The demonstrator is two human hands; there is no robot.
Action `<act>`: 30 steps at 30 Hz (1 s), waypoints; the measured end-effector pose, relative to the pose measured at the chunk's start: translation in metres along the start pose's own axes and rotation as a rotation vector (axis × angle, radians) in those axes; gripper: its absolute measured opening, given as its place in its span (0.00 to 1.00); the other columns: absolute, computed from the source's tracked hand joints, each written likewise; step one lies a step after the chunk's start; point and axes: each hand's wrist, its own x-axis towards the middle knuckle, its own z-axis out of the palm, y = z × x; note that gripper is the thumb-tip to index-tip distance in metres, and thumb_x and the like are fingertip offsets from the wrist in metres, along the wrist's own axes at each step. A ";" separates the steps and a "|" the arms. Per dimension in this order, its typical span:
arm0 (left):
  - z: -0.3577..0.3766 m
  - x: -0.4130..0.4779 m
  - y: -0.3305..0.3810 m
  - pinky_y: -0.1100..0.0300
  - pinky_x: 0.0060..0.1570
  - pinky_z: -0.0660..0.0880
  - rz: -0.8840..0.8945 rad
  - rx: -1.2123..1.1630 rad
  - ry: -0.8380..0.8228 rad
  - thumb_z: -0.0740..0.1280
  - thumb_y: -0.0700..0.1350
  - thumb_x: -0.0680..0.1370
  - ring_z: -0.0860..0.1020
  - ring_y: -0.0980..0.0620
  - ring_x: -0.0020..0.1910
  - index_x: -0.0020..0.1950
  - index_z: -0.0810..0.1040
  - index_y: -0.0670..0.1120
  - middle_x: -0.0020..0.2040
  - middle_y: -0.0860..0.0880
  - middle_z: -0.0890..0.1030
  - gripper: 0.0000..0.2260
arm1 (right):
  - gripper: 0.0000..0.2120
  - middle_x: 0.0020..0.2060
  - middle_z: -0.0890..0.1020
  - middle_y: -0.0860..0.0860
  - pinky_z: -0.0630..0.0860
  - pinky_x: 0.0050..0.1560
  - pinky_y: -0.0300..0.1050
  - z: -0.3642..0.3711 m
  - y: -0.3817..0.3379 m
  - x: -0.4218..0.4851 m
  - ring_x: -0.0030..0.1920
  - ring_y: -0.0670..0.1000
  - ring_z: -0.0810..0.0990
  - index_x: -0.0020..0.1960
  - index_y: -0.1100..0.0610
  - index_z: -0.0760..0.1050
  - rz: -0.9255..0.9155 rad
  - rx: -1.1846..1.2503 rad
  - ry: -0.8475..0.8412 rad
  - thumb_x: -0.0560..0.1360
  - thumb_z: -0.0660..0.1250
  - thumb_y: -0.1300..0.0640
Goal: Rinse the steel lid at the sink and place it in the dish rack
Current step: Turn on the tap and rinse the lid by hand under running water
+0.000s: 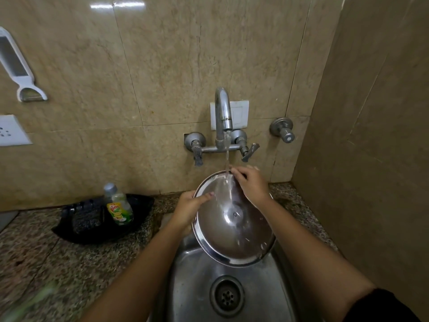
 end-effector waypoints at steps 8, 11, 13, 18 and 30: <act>0.003 0.003 0.004 0.45 0.56 0.76 0.073 0.095 -0.093 0.70 0.39 0.74 0.81 0.36 0.51 0.54 0.82 0.37 0.51 0.35 0.83 0.10 | 0.13 0.43 0.78 0.44 0.67 0.55 0.50 0.009 -0.022 -0.011 0.51 0.49 0.73 0.60 0.47 0.79 -0.229 -0.068 -0.199 0.77 0.63 0.47; 0.002 0.001 -0.010 0.50 0.47 0.79 0.037 0.015 0.041 0.71 0.46 0.74 0.83 0.41 0.43 0.49 0.83 0.38 0.45 0.38 0.85 0.11 | 0.15 0.48 0.84 0.52 0.72 0.55 0.55 0.003 0.007 -0.025 0.53 0.56 0.77 0.57 0.51 0.80 0.118 -0.142 0.193 0.80 0.58 0.48; 0.002 0.002 -0.020 0.51 0.45 0.78 0.023 0.033 0.107 0.68 0.55 0.74 0.82 0.43 0.40 0.46 0.83 0.38 0.42 0.40 0.85 0.20 | 0.17 0.50 0.83 0.55 0.71 0.55 0.54 0.005 0.014 -0.034 0.55 0.59 0.76 0.57 0.55 0.80 0.260 -0.274 0.272 0.81 0.54 0.49; 0.012 -0.002 -0.031 0.43 0.53 0.78 0.009 0.024 0.183 0.62 0.58 0.78 0.83 0.36 0.47 0.43 0.83 0.41 0.45 0.35 0.84 0.22 | 0.16 0.61 0.77 0.54 0.61 0.66 0.55 0.024 -0.017 -0.034 0.64 0.55 0.71 0.64 0.55 0.73 0.055 -0.564 0.118 0.81 0.54 0.54; 0.004 0.005 -0.022 0.49 0.48 0.78 0.046 -0.025 0.387 0.61 0.54 0.79 0.80 0.44 0.41 0.39 0.80 0.41 0.37 0.43 0.82 0.20 | 0.34 0.78 0.45 0.50 0.44 0.77 0.52 -0.009 0.034 -0.090 0.78 0.49 0.41 0.78 0.54 0.42 -0.132 -0.718 -0.223 0.77 0.40 0.38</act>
